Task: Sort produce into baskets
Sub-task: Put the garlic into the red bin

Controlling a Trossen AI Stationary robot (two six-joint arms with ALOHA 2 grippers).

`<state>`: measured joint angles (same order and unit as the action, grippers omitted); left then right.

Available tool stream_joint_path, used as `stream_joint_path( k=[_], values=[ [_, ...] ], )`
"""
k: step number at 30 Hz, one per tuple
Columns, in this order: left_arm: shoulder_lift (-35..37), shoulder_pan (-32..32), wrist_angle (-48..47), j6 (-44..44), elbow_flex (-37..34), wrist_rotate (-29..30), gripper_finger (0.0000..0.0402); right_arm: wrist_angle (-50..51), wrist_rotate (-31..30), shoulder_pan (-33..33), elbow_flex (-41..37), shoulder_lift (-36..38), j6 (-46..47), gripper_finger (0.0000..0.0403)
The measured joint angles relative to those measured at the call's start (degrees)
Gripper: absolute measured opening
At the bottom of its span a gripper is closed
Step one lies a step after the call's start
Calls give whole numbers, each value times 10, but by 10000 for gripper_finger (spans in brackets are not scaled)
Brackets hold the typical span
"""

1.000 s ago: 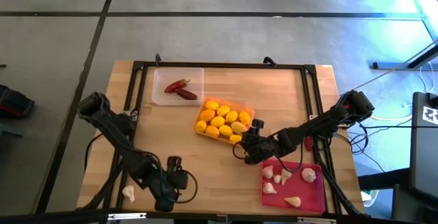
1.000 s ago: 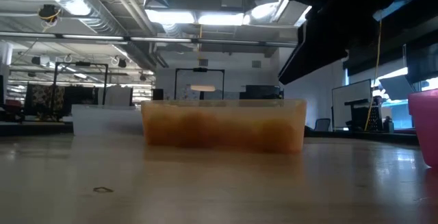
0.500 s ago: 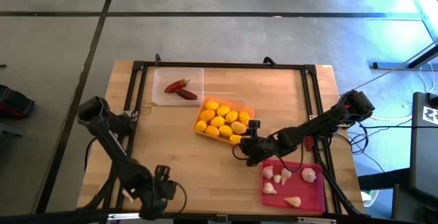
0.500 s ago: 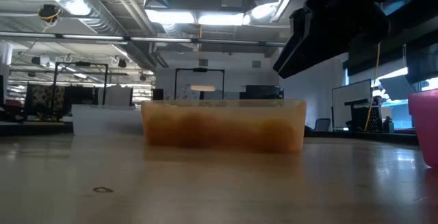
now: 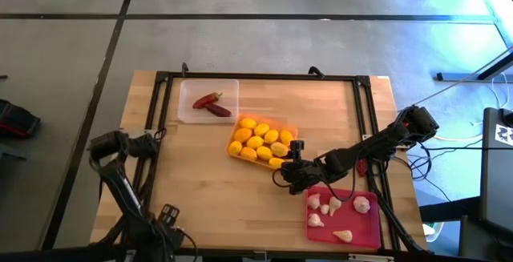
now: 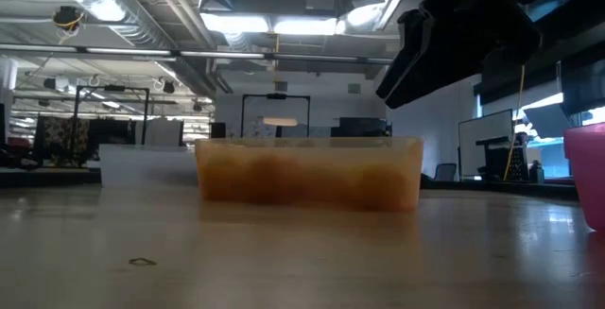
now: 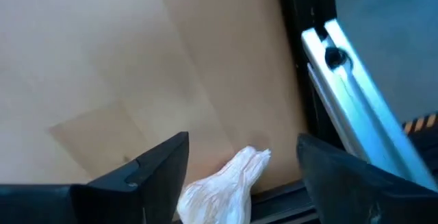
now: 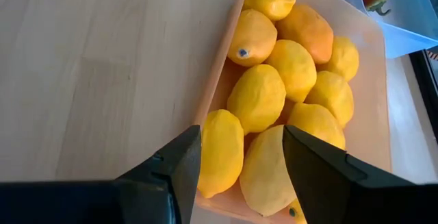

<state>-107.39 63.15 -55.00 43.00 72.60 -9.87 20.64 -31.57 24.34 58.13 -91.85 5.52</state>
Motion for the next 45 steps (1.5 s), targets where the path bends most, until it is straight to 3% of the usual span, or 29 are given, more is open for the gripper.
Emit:
stream_joint_path(
  k=[14,23,28,34,40,45],
  values=[
    [-47,33,-31,-106,4,-28,261,0,-1,0,0,0,1,198],
    [-49,32,-44,-63,2,-24,180,0,-1,0,0,0,2,198],
    [-52,28,-67,-24,0,-57,143,0,-1,0,0,0,2,198],
    [-52,24,-87,-17,0,-47,124,0,-1,0,0,0,2,198],
    [-51,21,-67,-64,-2,-14,108,0,-1,0,0,0,2,198],
    [-51,18,-36,-68,-24,-41,86,1,0,0,0,0,2,198]
  ],
)
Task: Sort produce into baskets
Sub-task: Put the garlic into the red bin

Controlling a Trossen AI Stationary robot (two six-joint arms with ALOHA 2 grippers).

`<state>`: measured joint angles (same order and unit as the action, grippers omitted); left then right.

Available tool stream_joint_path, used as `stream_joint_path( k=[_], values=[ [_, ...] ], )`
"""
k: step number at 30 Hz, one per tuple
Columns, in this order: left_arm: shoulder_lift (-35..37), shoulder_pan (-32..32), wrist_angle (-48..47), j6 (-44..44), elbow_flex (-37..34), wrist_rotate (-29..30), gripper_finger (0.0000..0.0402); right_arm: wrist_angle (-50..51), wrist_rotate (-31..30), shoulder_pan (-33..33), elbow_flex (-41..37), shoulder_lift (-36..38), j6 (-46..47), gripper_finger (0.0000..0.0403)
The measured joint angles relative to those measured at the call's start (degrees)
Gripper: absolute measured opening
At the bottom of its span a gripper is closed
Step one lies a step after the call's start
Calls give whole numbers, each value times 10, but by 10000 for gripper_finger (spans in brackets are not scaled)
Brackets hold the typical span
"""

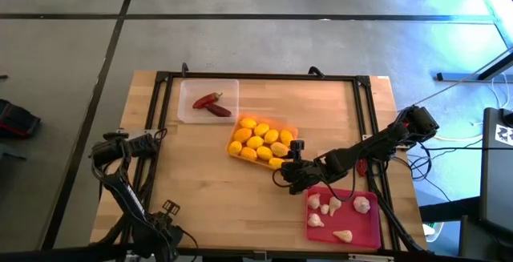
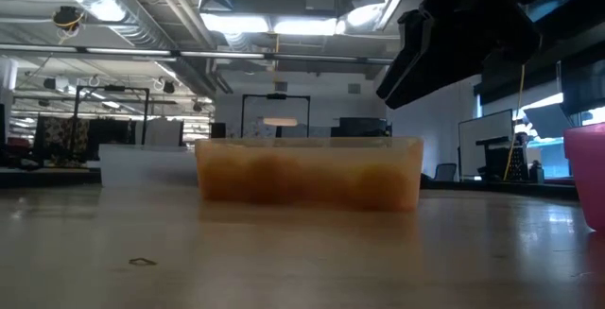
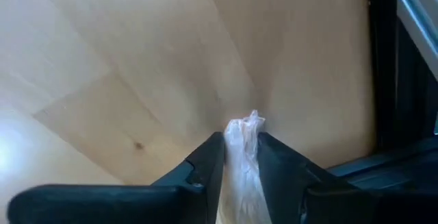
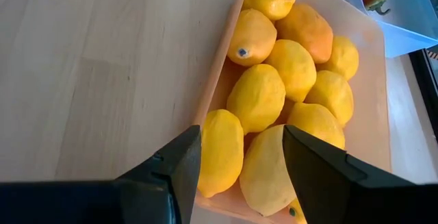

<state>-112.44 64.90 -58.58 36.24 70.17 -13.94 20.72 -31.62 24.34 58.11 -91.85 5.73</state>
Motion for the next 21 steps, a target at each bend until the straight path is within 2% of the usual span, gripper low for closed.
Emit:
stream_joint_path(
  k=[11,21],
  values=[
    [3,-36,5,24,-6,-16,7,0,3,0,0,0,1,198],
    [77,-88,29,104,-2,43,3,20,42,1,0,9,10,198]
  ],
)
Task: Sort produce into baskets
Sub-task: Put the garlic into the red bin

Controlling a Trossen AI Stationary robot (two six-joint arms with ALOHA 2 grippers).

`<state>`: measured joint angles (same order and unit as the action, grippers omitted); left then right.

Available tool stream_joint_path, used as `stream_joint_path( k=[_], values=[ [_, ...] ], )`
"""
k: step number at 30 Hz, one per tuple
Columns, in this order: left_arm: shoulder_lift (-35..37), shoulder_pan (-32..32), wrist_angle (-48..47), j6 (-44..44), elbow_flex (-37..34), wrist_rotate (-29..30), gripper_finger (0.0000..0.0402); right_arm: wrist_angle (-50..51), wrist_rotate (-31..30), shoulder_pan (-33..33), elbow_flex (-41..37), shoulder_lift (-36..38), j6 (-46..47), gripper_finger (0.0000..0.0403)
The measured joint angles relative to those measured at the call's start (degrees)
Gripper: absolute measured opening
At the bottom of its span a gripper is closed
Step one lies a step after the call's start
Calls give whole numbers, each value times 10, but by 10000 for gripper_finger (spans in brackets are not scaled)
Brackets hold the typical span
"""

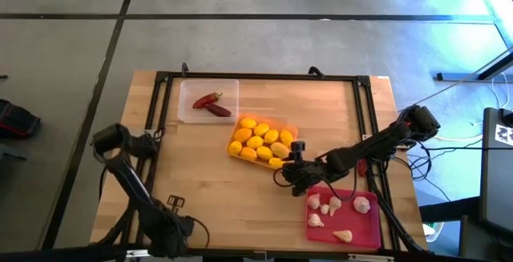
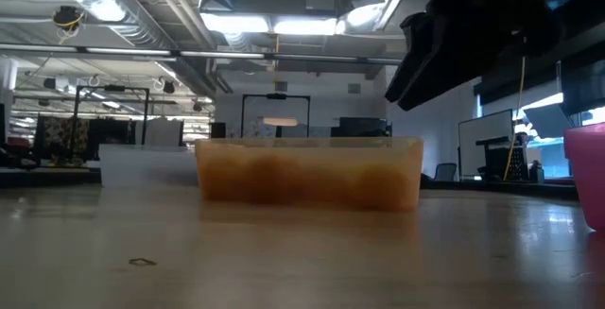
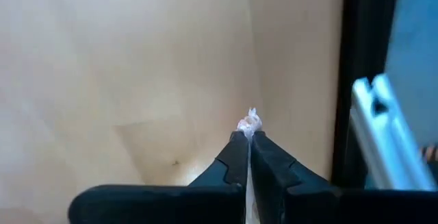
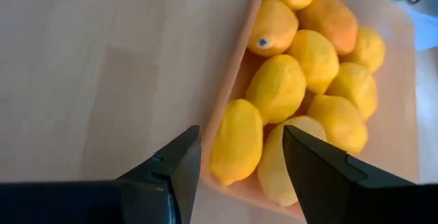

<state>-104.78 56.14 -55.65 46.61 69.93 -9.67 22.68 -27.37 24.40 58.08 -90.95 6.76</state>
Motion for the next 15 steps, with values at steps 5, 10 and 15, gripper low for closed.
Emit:
stream_joint_path(
  k=[5,10,15],
  values=[
    [74,-26,-1,33,1,110,4,40,47,0,0,25,31,198],
    [154,-68,-1,129,1,227,3,49,82,0,0,69,51,198],
    [202,-110,17,84,1,323,3,43,83,0,0,114,71,198]
  ],
)
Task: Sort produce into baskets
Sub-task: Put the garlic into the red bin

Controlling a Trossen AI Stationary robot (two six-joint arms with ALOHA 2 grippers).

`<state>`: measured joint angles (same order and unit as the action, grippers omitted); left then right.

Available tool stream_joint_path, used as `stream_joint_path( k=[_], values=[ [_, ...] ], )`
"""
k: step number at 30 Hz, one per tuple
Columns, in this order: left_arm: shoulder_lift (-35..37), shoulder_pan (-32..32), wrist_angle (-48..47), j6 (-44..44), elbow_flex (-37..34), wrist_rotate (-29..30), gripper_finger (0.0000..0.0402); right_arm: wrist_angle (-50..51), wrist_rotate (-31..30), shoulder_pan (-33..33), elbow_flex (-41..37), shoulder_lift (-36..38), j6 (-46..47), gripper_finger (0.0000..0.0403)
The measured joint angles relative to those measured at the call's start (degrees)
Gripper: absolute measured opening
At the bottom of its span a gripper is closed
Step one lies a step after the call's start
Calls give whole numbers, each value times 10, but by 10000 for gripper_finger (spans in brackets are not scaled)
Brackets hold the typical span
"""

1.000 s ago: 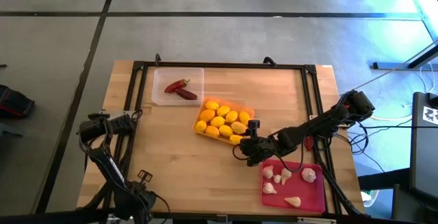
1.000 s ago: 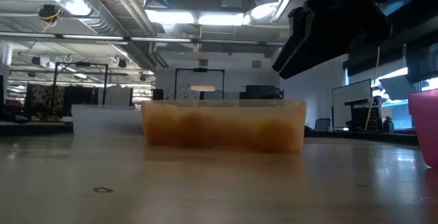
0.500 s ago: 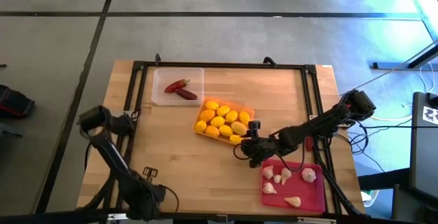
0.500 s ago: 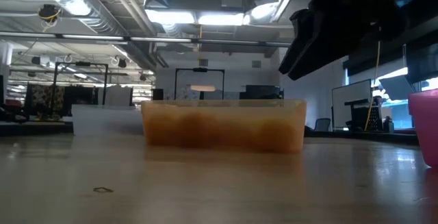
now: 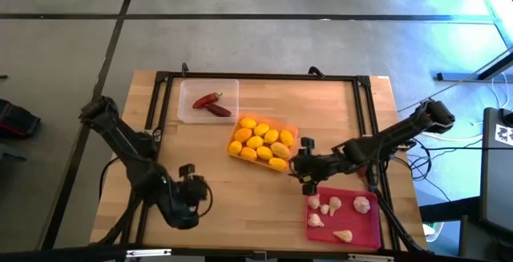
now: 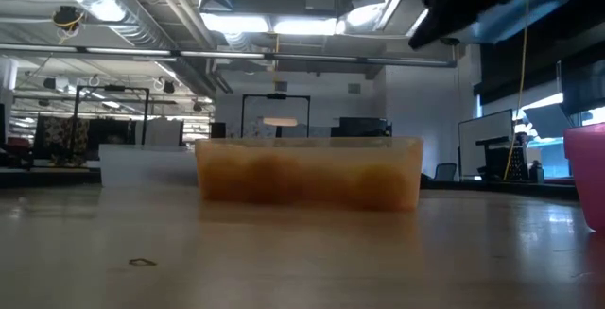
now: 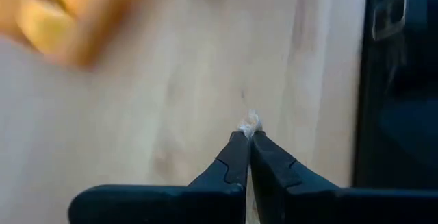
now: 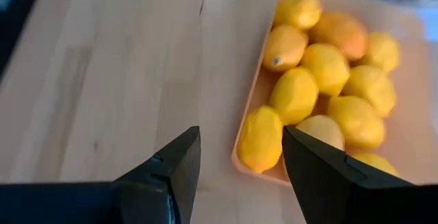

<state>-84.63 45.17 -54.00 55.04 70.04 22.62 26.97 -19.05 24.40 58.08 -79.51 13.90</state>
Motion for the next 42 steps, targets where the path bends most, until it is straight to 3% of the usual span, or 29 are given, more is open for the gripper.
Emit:
stream_joint_path(
  k=[8,12,18,23,29,34,42],
  values=[
    [19,-65,17,-138,-4,155,6,-37,-6,0,0,32,58,198],
    [18,-97,113,-233,-19,214,7,-62,-4,-1,0,25,69,198],
    [18,-151,338,-402,-71,213,5,-145,-12,-2,0,-1,71,204],
    [18,-185,512,-486,-110,165,6,-240,5,-2,0,-34,58,253],
    [18,-194,658,-547,-139,132,7,-292,-50,-16,0,-63,40,306],
    [18,-196,685,-564,-146,106,7,-429,-10,-17,0,-102,-14,306],
    [18,-197,700,-562,-145,99,7,-499,-45,-24,0,-125,-45,260]
  ],
)
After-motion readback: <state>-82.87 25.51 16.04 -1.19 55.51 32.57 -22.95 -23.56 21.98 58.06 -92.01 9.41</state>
